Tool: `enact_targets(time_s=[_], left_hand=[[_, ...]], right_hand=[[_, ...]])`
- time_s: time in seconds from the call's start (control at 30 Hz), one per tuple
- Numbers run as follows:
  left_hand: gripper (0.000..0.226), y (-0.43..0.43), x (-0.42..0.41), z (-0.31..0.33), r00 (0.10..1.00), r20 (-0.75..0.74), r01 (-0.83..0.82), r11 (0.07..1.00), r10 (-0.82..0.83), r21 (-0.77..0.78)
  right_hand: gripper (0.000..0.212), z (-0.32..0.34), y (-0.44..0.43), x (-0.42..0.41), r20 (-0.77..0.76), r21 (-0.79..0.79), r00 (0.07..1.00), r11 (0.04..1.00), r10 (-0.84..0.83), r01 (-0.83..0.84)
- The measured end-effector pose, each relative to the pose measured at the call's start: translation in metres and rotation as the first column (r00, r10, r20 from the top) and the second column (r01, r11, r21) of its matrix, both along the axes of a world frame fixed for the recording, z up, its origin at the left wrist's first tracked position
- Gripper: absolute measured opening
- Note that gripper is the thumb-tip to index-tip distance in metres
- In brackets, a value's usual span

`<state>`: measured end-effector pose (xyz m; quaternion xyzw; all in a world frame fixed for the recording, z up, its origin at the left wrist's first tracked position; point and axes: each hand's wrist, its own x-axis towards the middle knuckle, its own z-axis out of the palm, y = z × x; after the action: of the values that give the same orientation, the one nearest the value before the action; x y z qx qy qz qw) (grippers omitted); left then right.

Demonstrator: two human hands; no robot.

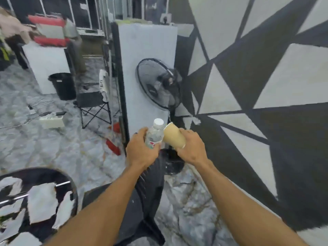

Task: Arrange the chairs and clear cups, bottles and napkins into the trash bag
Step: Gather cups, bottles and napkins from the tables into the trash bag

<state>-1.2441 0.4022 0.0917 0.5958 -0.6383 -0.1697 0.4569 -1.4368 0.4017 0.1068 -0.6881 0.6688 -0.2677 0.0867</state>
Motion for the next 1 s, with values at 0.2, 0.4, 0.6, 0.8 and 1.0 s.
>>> enact_targets(time_s=[0.2, 0.4, 0.6, 0.8, 1.0], left_hand=[[0.047, 0.02, -0.176, -0.005, 0.94, 0.005, 0.342, 0.94, -0.342, -0.015], [0.049, 0.087, -0.363, -0.054, 0.773, 0.064, 0.616, 0.771, -0.631, 0.16], [0.057, 0.167, -0.497, -0.125, 0.568, 0.01, 0.773, 0.538, -0.823, 0.336], [0.06, 0.225, -0.567, -0.194, 0.442, -0.017, 0.79, 0.38, -0.897, 0.48], [0.053, 0.252, -0.606, -0.238, 0.347, -0.007, 0.765, 0.279, -0.938, 0.581]], right_hand=[[0.071, -0.02, 0.08, -0.173, -0.046, 0.013, 0.943, 0.944, -0.329, 0.33], [0.052, -0.092, 0.207, -0.34, 0.002, 0.179, 0.776, 0.764, -0.63, 0.62], [0.048, -0.164, 0.328, -0.44, 0.032, 0.344, 0.539, 0.515, -0.842, 0.785], [0.049, -0.229, 0.421, -0.471, 0.078, 0.461, 0.295, 0.296, -0.952, 0.836], [0.057, -0.277, 0.461, -0.487, -0.001, 0.581, 0.201, 0.163, -0.98, 0.797]])
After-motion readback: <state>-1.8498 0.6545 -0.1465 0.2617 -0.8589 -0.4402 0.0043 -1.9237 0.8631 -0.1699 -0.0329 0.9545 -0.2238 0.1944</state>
